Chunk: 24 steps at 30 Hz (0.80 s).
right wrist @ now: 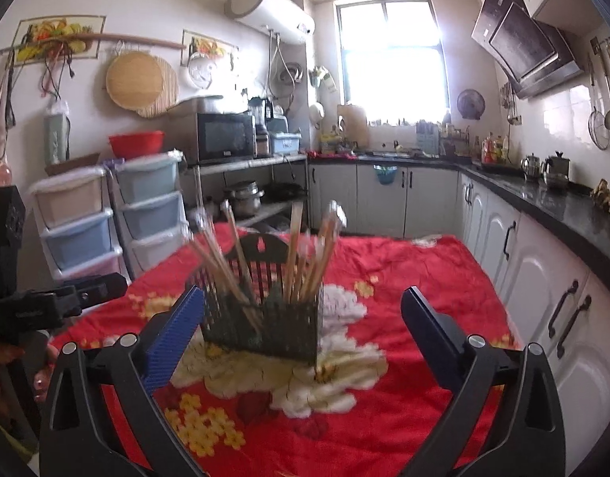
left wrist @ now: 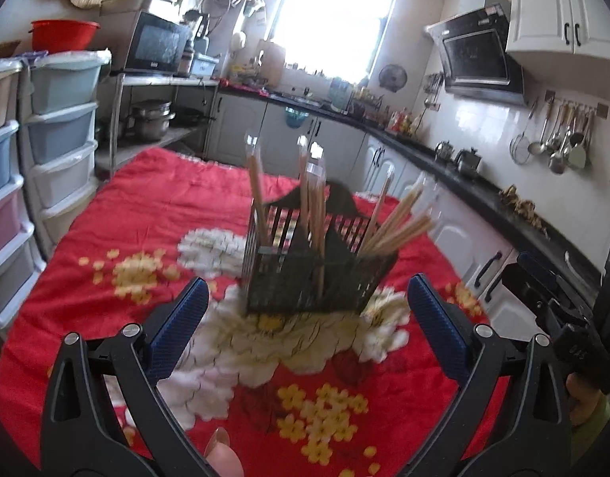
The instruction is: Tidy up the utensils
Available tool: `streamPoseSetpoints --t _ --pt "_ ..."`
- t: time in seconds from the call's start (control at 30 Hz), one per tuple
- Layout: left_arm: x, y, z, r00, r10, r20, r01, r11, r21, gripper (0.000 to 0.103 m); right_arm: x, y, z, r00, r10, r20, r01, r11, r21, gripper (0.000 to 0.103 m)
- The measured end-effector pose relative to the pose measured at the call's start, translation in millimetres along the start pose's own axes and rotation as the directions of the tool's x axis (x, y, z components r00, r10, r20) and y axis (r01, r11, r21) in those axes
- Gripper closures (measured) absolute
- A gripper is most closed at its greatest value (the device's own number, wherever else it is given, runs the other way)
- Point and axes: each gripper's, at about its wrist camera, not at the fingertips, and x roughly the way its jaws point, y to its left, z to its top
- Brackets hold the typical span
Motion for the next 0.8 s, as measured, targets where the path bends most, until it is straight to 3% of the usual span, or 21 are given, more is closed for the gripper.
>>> streamPoseSetpoints --t 0.47,0.8 --pt "8.9 5.7 -51.9 0.999 0.021 -0.035 -0.021 1.0 0.004 0.011 4.1 -4.4 -62.5 0.996 -0.048 -0.076 0.054 0.996 0.069 0.006" --pt "3.8 10.1 -67.6 0.999 0.037 0.029 -0.037 0.999 -0.012 0.011 -0.3 -1.9 -82.0 0.998 -0.062 -0.032 0.064 0.996 0.069 0.006"
